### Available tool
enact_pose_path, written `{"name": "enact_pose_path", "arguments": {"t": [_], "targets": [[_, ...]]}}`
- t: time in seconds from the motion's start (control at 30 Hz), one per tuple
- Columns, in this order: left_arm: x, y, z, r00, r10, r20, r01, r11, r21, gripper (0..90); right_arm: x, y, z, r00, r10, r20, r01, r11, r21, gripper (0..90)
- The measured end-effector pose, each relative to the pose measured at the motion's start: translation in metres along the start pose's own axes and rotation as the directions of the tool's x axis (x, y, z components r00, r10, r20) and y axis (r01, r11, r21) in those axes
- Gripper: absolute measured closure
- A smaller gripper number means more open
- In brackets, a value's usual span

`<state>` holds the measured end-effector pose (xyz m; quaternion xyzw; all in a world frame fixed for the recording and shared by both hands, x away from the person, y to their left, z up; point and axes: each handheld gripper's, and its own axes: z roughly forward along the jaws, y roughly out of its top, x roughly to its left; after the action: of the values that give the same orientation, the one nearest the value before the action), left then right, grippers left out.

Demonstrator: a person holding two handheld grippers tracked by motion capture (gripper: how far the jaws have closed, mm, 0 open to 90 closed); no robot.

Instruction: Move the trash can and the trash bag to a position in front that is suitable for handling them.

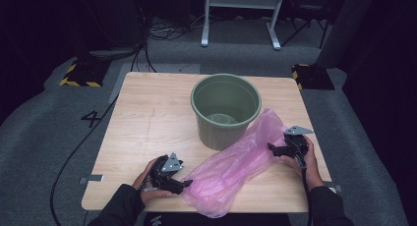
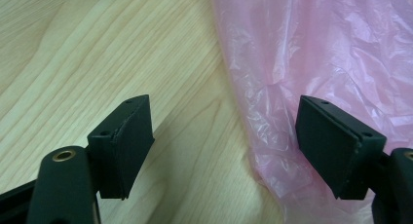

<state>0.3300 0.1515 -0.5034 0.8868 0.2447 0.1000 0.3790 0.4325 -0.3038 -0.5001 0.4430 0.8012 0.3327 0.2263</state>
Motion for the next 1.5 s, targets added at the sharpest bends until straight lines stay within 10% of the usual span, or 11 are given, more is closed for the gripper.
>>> {"name": "enact_pose_path", "arguments": {"t": [0.23, 0.7, 0.97, 1.17, 1.5], "targets": [[0.004, 0.000, 0.000, 0.9998, -0.009, -0.016, 0.010, 0.9999, 0.010, 15.3, -0.003, -0.003, 0.000, 0.9977, 0.044, -0.052, -0.045, 0.999, -0.011, 22.4], [0.013, 0.008, -0.004, 0.9969, -0.032, -0.072, 0.030, 0.9994, -0.015, 15.8, 0.004, -0.004, -0.004, 0.9935, -0.001, -0.114, -0.004, 0.999, -0.052, 79.3], [0.024, 0.013, -0.040, 0.9858, -0.092, -0.141, 0.069, 0.9843, -0.162, 15.5, 0.000, -0.004, -0.010, 0.9968, -0.002, -0.080, -0.006, 0.996, -0.092, 84.8], [0.039, -0.002, -0.039, 0.9696, -0.109, -0.219, 0.093, 0.9926, -0.078, 15.8, -0.005, -0.004, -0.016, 0.9973, 0.013, -0.072, -0.022, 0.992, -0.126, 85.7], [0.056, -0.024, -0.029, 0.9631, -0.178, -0.202, 0.178, 0.9838, -0.021, 16.2, 0.000, 0.000, -0.024, 0.9977, -0.049, -0.046, 0.039, 0.978, -0.205, 86.0]]}}
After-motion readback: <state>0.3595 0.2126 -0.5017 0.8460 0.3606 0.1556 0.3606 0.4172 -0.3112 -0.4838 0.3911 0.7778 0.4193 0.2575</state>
